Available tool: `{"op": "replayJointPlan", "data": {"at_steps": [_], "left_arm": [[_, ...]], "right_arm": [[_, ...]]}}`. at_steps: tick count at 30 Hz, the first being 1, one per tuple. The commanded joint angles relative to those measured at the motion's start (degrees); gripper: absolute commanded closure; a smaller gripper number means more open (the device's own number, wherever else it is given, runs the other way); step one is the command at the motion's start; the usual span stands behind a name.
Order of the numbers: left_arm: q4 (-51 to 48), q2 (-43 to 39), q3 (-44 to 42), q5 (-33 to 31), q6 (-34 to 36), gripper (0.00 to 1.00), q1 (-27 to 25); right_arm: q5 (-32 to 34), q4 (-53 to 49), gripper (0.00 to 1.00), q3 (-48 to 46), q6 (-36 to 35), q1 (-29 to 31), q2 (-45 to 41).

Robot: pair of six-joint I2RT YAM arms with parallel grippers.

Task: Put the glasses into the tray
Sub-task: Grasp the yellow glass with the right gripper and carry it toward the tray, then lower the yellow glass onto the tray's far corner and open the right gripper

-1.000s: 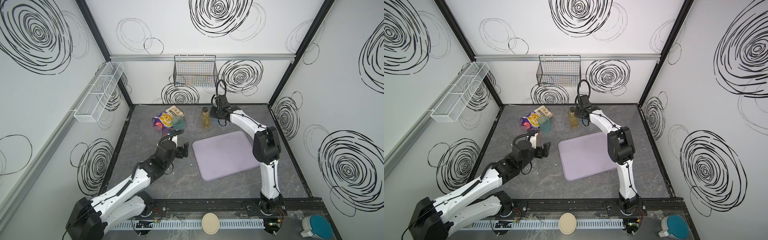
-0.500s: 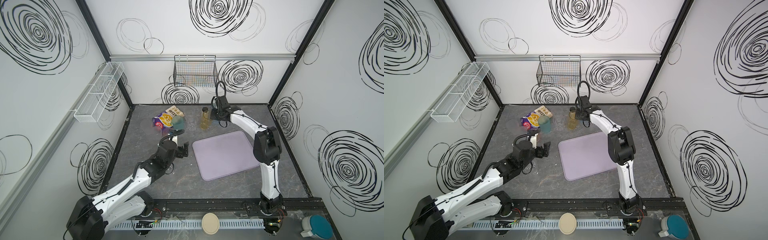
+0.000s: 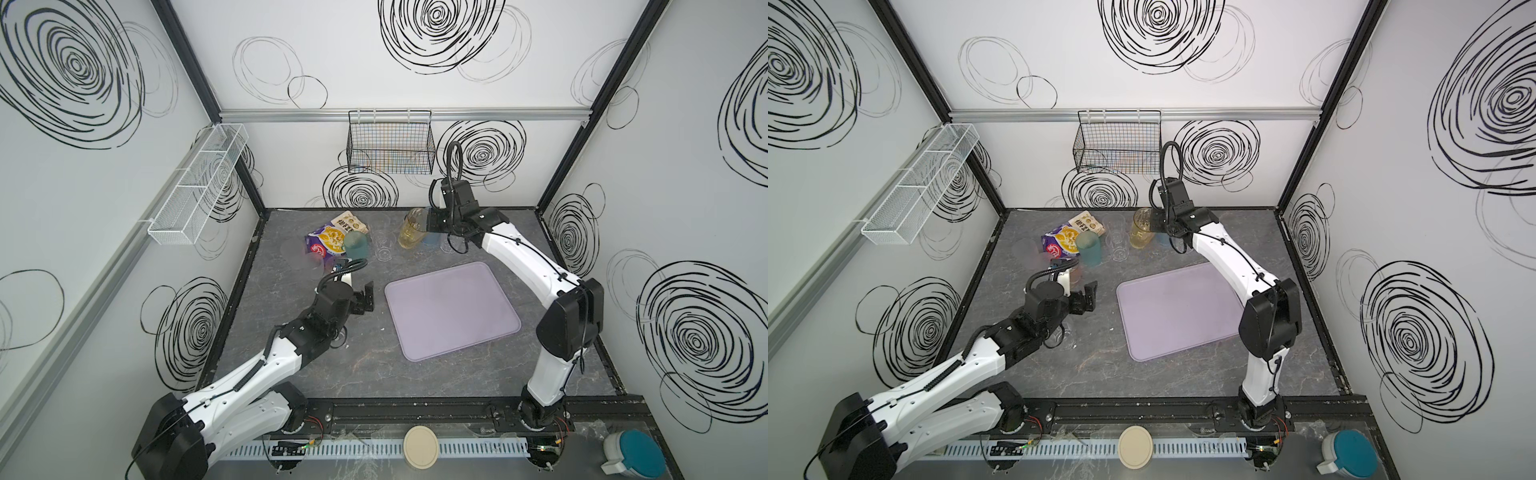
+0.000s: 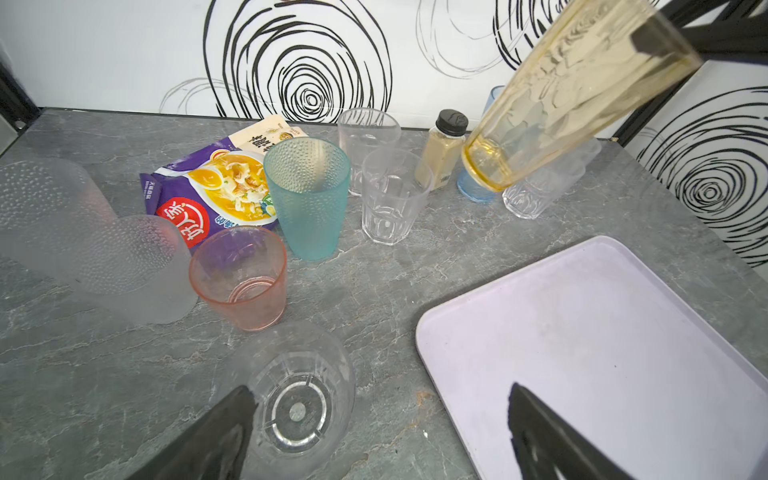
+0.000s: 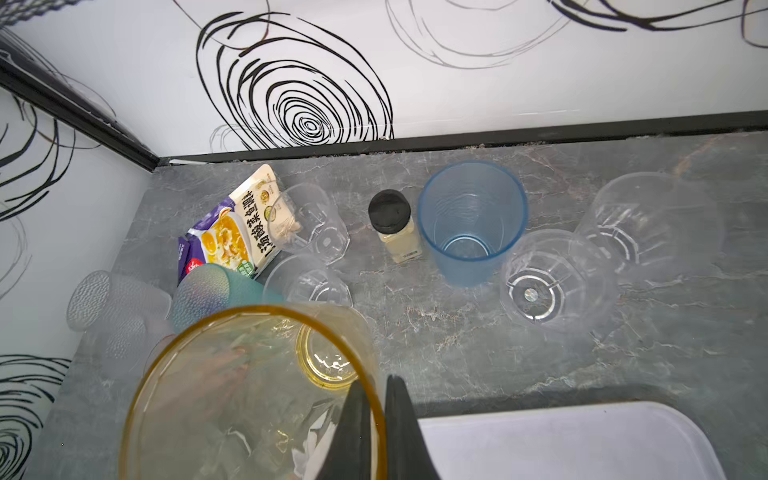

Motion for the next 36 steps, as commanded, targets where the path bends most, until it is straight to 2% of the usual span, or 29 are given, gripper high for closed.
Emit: {"op": "replayJointPlan", "data": {"at_steps": [1, 5, 17, 25, 33, 36], "left_arm": [[0.3, -0.8, 0.2, -2.8, -1.8, 0.02, -1.2], [1.1, -0.7, -1.1, -3.0, -3.7, 0.02, -1.8], [1.4, -1.0, -2.2, -4.4, -3.8, 0.03, -1.0], [1.4, -0.9, -2.4, -4.6, -3.7, 0.03, -1.1], [2.3, 0.0, -2.3, -4.3, -3.7, 0.03, -1.0], [2.9, 0.4, -2.4, -3.8, -3.9, 0.03, -0.9]], "right_arm": [[1.3, -5.6, 1.00, -4.8, -2.6, 2.3, -2.6], [2.2, -7.4, 1.00, -8.4, -4.3, 5.6, -2.6], [4.9, -7.2, 1.00, -5.4, -3.3, 11.8, 8.1], [9.3, -8.0, 1.00, -0.5, -1.9, 10.6, 13.6], [16.1, -8.6, 1.00, 1.1, 0.0, 9.0, 13.6], [16.3, -8.3, 1.00, 0.5, 0.4, 8.1, 13.3]]}}
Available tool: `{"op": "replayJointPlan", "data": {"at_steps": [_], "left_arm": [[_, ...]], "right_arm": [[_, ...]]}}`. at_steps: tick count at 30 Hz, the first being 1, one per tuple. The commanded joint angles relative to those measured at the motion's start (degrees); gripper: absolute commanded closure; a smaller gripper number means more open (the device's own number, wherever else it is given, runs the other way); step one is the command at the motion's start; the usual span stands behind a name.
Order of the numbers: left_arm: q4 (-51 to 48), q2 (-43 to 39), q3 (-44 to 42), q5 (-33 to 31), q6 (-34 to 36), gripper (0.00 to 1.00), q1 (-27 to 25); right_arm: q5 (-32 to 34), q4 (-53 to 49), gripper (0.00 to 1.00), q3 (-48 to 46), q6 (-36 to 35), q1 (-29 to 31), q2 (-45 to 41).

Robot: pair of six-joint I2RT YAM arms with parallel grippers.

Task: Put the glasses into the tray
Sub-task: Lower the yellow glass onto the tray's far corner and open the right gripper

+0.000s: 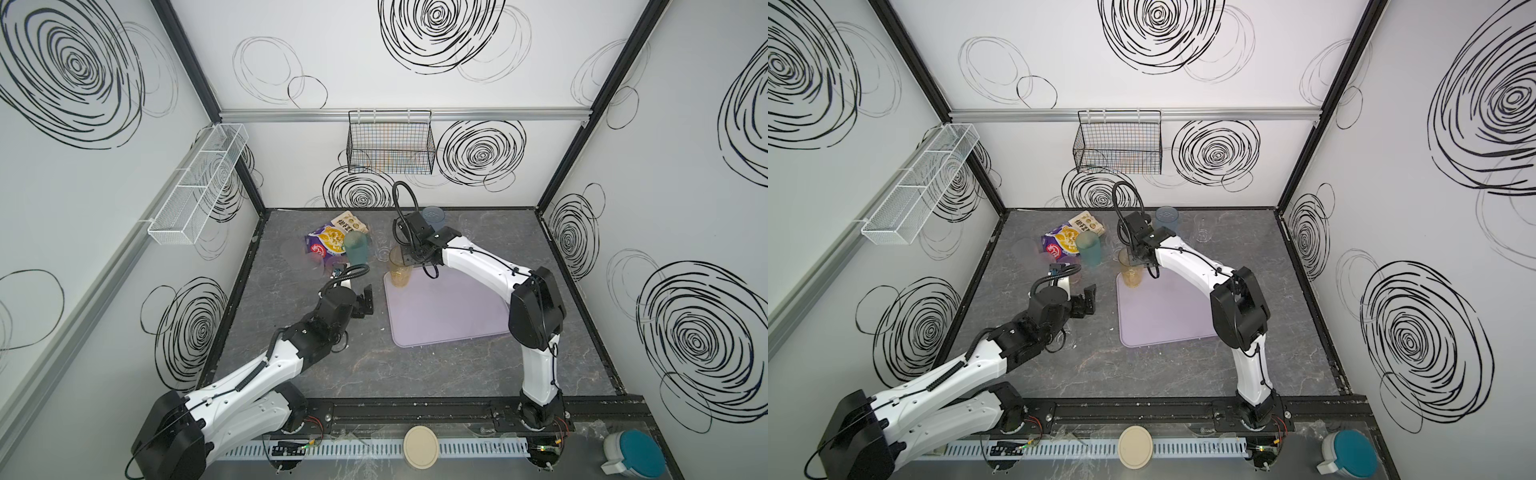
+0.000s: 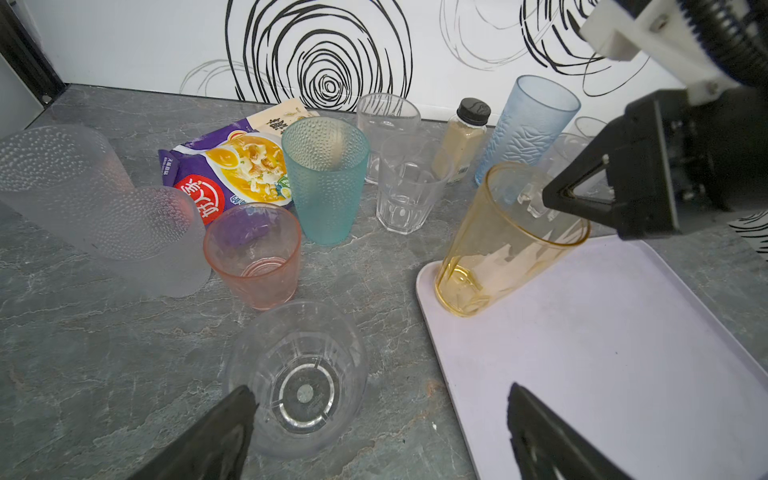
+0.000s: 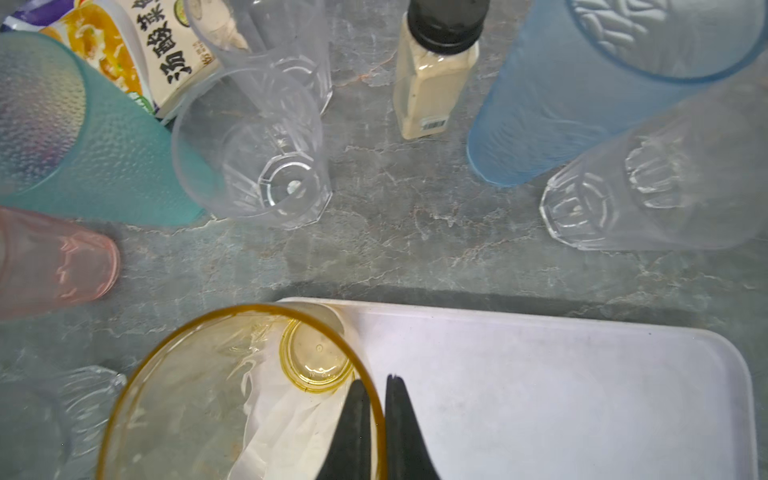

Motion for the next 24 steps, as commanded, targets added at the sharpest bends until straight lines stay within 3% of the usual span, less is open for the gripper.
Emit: {"op": "replayJointPlan", "data": {"at_steps": [1, 11, 18, 24], "left_arm": [[2.6, 0.4, -0.4, -0.3, -0.9, 0.03, 0.5], [3.2, 1.5, 0.0, 0.8, -1.7, 0.03, 0.3], [4.8, 3.1, -1.3, -2.0, -2.8, 0.02, -4.2], [4.6, 2.6, -2.3, -3.2, -2.3, 0.03, -4.6]], "right_arm": [[4.5, -2.0, 1.00, -0.1, 1.2, -1.4, 1.1], [1.1, -1.9, 1.00, 1.8, 1.0, 1.6, 1.7], [-1.3, -0.7, 1.00, 1.7, 1.0, 1.5, 3.5], [-2.6, 0.4, 1.00, 2.4, 2.0, 1.8, 4.0]]}}
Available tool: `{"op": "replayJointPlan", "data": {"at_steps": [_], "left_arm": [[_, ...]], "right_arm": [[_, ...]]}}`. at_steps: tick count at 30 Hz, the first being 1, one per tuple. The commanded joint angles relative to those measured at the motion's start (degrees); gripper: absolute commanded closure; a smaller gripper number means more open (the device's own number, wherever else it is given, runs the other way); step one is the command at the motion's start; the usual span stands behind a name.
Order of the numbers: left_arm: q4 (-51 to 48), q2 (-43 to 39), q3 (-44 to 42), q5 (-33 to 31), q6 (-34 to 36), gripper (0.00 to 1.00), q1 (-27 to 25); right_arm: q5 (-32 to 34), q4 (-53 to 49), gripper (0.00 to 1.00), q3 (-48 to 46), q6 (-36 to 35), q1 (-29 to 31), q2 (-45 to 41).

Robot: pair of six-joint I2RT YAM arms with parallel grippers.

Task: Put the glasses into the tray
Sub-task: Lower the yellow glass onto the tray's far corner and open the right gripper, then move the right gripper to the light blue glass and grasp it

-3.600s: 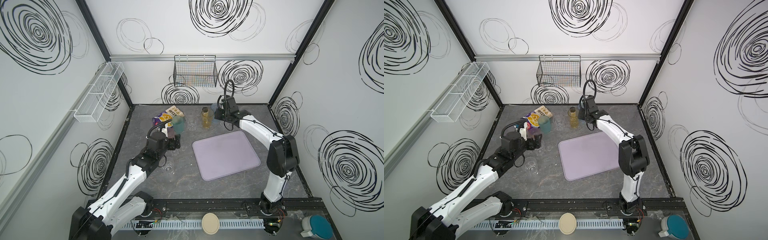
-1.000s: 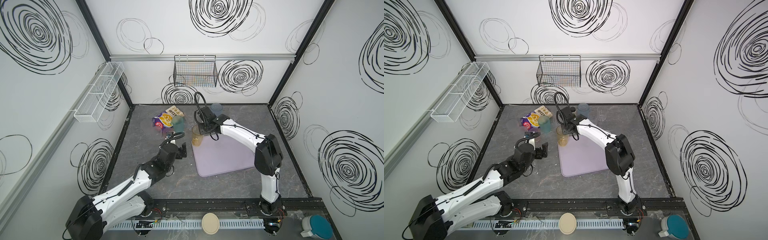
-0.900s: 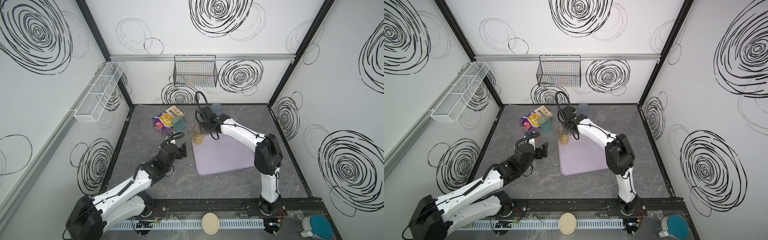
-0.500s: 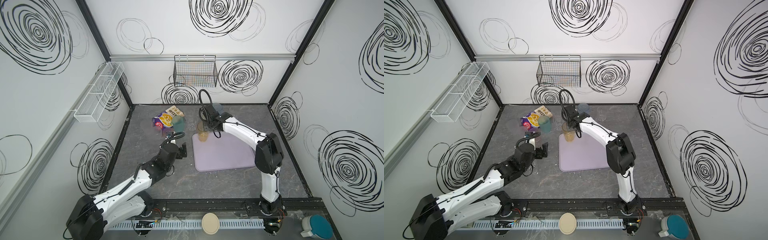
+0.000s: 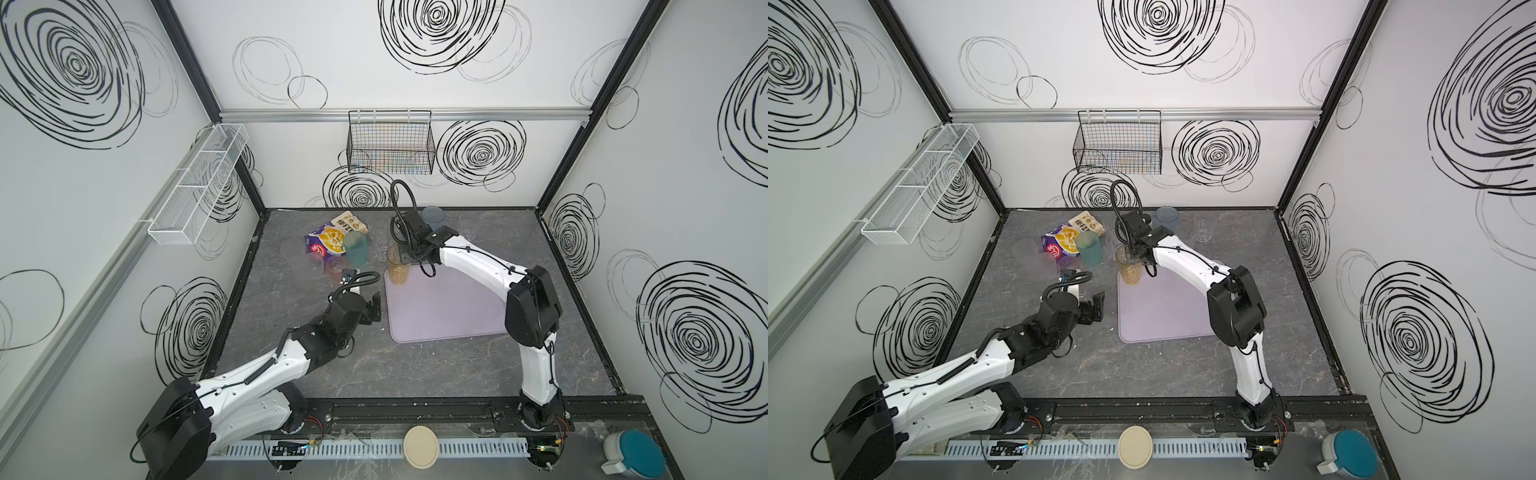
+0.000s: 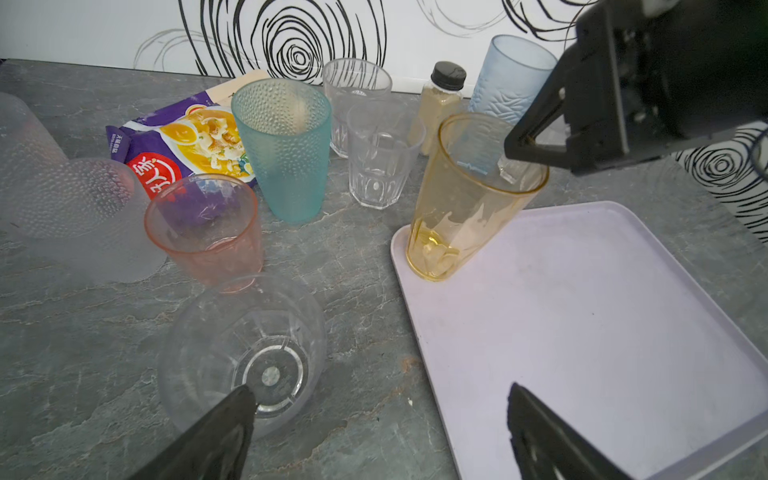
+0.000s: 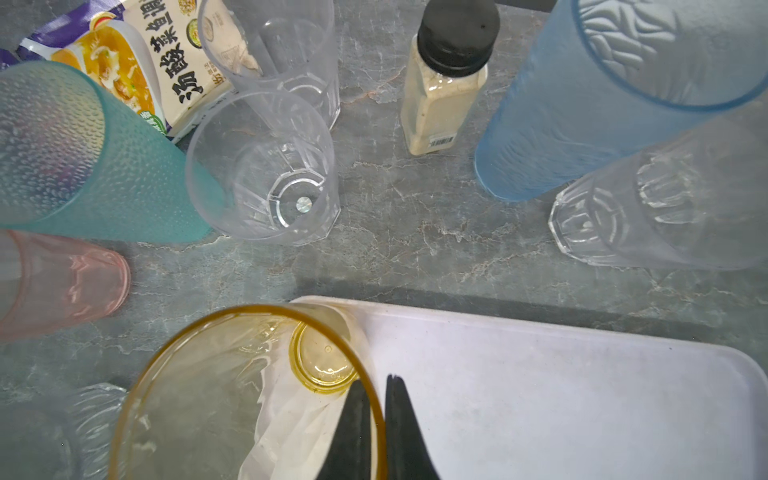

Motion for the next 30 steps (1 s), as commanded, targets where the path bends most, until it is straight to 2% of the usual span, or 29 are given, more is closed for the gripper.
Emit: {"op": "replayJointPlan", "data": {"at_steps": [1, 3, 8, 12, 18, 23, 25, 30], "left_arm": [[2.3, -0.8, -0.6, -2.4, -0.4, 0.03, -0.1], [2.3, -1.1, -0.6, -2.7, -0.2, 0.03, -0.1], [2.3, -1.4, -0.7, -2.2, -0.2, 0.04, 0.0], [2.4, -1.9, -0.6, -1.7, 0.2, 0.04, -0.1], [-1.0, -3.3, 3.0, -2.3, 2.5, 0.04, 0.0], [-1.0, -2.9, 6.1, -2.5, 7.1, 0.04, -0.1], [0.1, -2.6, 7.2, -2.4, 7.4, 0.04, -0.1], [10.3, -1.5, 5.4, 2.9, 7.0, 0.03, -0.1]], "right_arm": [[-1.0, -1.2, 1.00, 0.5, 1.1, 0.6, 2.3], [-0.4, -1.8, 1.00, 0.9, 1.1, 0.6, 2.3], [-0.1, -3.1, 0.82, 2.3, 0.9, 0.9, 1.1], [0.0, -4.9, 0.74, 4.1, 0.4, 0.7, 0.0], [-5.2, -5.6, 0.63, 5.0, -0.3, -1.0, -4.7], [-10.2, -3.2, 0.57, 2.6, -1.6, -6.5, -10.1], [-9.8, -0.4, 0.56, -0.6, -1.8, -9.4, -12.1], [-12.7, 11.9, 0.55, -10.6, -2.0, -17.7, -17.2]]}}
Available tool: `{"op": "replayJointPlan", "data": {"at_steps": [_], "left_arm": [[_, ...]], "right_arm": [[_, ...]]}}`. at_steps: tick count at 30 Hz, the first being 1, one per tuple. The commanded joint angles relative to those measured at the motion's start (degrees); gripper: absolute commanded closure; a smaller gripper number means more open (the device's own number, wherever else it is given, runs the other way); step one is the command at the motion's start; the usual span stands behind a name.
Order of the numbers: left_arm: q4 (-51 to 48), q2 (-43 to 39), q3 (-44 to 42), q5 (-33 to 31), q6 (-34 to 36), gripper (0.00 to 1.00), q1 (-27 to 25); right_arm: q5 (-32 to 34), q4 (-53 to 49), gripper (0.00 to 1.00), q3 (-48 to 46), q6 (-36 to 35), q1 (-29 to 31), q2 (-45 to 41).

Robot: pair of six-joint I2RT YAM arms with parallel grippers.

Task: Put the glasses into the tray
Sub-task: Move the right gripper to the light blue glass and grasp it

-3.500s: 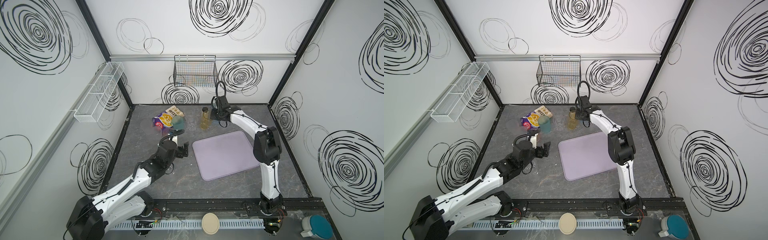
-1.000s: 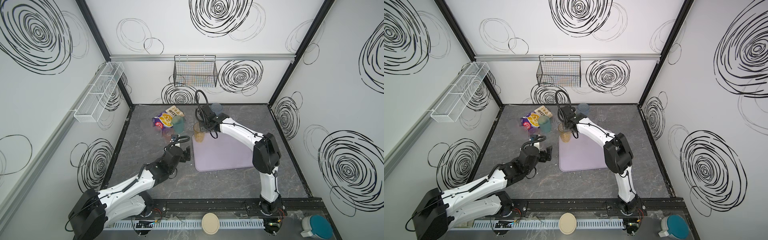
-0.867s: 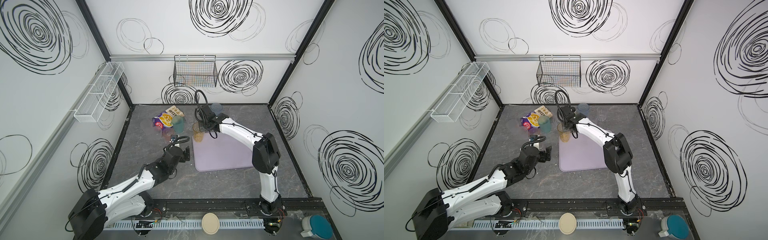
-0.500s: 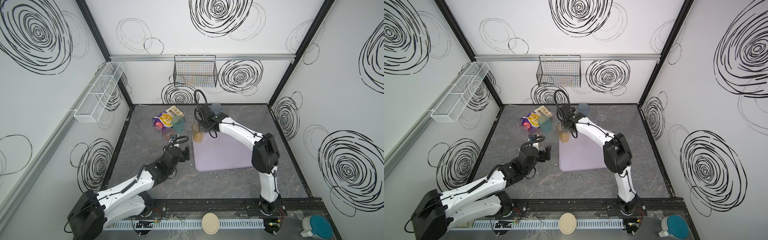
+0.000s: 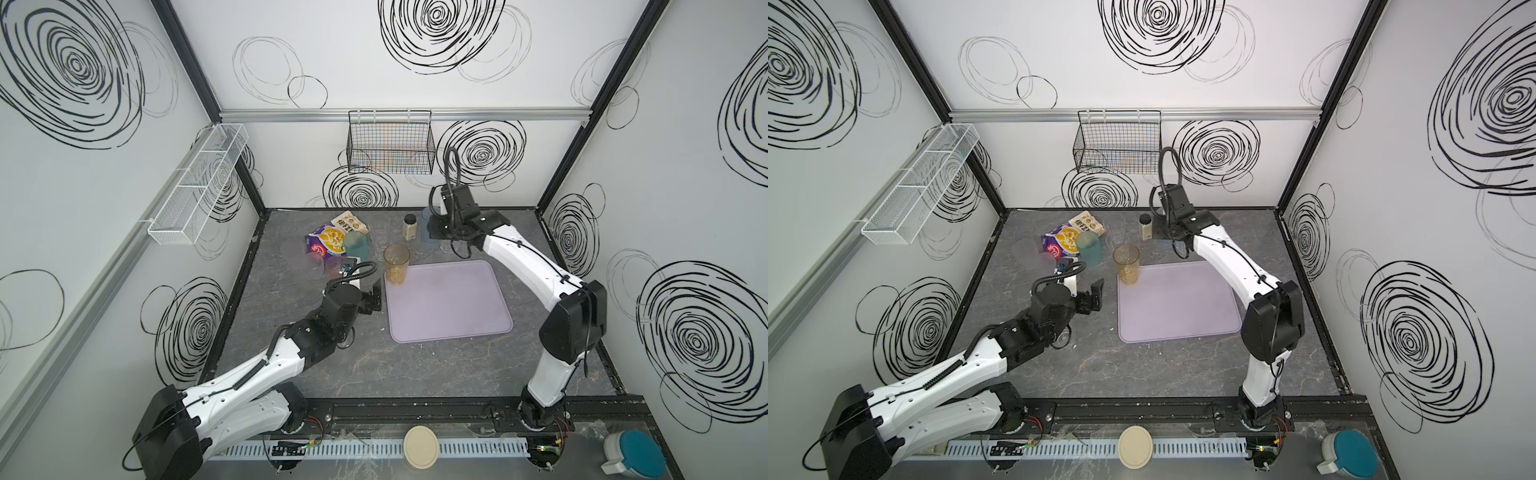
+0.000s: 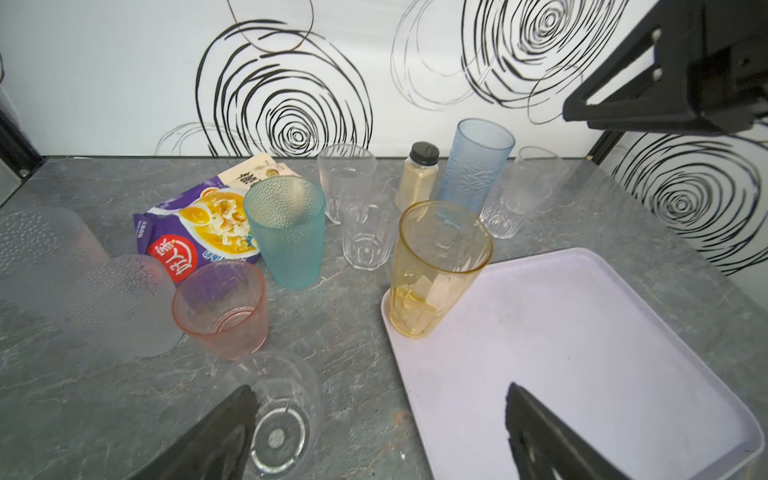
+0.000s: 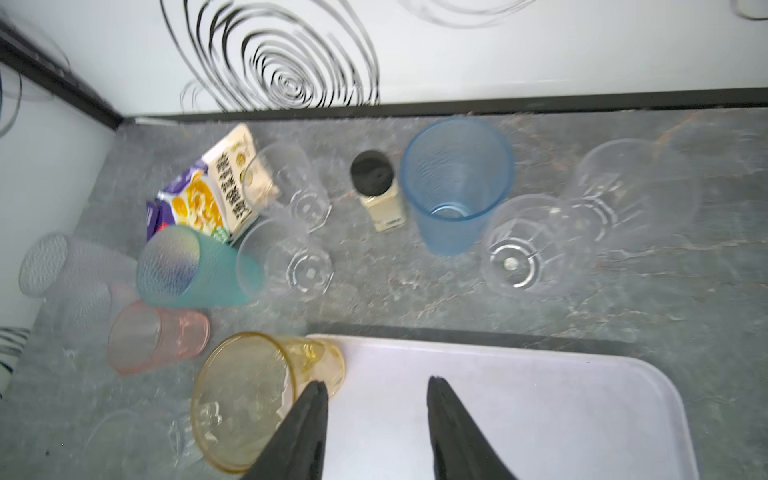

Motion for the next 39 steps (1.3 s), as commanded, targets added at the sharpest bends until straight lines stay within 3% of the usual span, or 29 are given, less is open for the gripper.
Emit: {"op": "replayJointPlan", "data": {"at_steps": [1, 3, 7, 12, 18, 26, 35, 39], "left_arm": [[11.2, 1.0, -1.2, 5.5, 0.3, 0.03, -0.1], [15.6, 2.4, -2.5, 8.8, -0.2, 0.02, -0.6], [16.8, 9.0, -1.3, 8.2, 1.2, 0.02, -2.9], [15.4, 14.9, 0.3, 6.2, 2.8, 0.02, -4.7], [14.7, 17.1, -0.5, 8.5, 1.8, 0.02, -4.9], [12.7, 19.8, 1.1, 17.6, -0.3, 0.01, -4.4], [16.4, 20.1, -0.1, 35.8, -5.2, 0.05, 0.7], [15.3, 20.4, 0.1, 38.2, -5.8, 0.06, 2.7]], "right_arm": [[-2.6, 10.8, 0.55, -6.6, -0.3, -4.7, -2.3], [-3.4, 14.6, 0.54, -8.2, 0.5, -7.4, -2.0], [-5.7, 14.5, 0.54, -3.6, 0.6, -10.7, 4.1], [-5.7, 13.8, 0.56, 3.4, 0.8, -10.8, 11.4], [-6.0, 13.5, 0.58, 8.9, 1.1, -10.6, 17.5], [-6.0, 10.4, 0.61, 17.3, -0.1, -10.7, 24.9], [-5.1, 8.3, 0.71, 22.1, -1.1, -10.2, 29.6], [-3.9, 8.0, 0.76, 22.4, -1.5, -9.8, 30.3]]}}
